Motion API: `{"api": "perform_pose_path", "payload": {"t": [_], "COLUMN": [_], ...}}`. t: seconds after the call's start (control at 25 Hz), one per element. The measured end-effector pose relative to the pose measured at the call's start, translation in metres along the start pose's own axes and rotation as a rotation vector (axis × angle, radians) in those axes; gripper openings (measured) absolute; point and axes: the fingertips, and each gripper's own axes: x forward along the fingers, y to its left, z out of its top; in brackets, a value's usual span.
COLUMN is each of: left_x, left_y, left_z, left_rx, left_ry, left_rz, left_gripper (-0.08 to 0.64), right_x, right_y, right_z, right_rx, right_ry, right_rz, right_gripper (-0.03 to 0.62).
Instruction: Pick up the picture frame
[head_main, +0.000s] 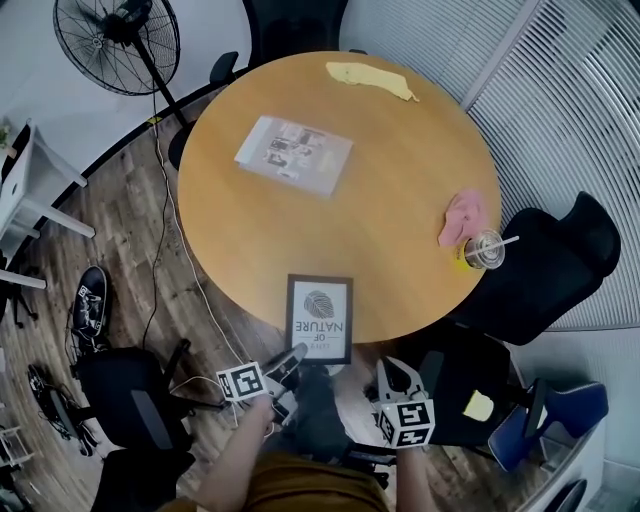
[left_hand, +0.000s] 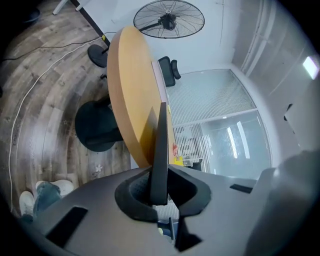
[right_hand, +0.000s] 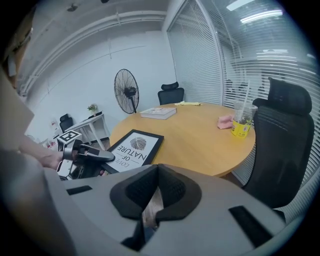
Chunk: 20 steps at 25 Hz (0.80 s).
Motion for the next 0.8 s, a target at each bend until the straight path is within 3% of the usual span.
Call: {"api": "perform_pose_path", "payload": {"t": [0.12,0.24,0.28,0.4,0.48,0.8], "left_x": [-0.003,-0.001,-0.002,-0.008,-0.009,-0.008], "left_y": [-0.006,-0.027,-0.029,-0.020,-0.024,-0.057], "left_z": [0.004,0.004,0.005,0.012,0.012,0.006], "left_rx": [0.026,-0.078,-0.075,0.080,0.103,0.030], "left_ry": [-0.016,-0.048,-0.051,-0.021,-0.018,-0.039], "left_rz": [0.010,-0.069,-0.069,0.035,0.036,-0.088], "left_gripper": [0.055,0.052,0.052,0.051,0.051,0.051], "right_x": [-0.007,-0.015,-0.018,-0.025,-0.029,-0.043], "right_y": [-0.001,-0.003,-0.004,-0.006,-0.004,0.003], "right_z": [0.002,0.002,0.002,0.006,0.010,0.020], "right_rx": [0.009,0.018,0.021,0.024,0.021,0.006], "right_ry": [-0.016,-0.028,-0.032,-0.049,-0.060,-0.103], "right_rz": [-0.007,-0.026,-0.034,-0.051,-0.055,-0.068], "right_gripper": [0.012,0.013,0.012,0.013,0.012,0.012]}}
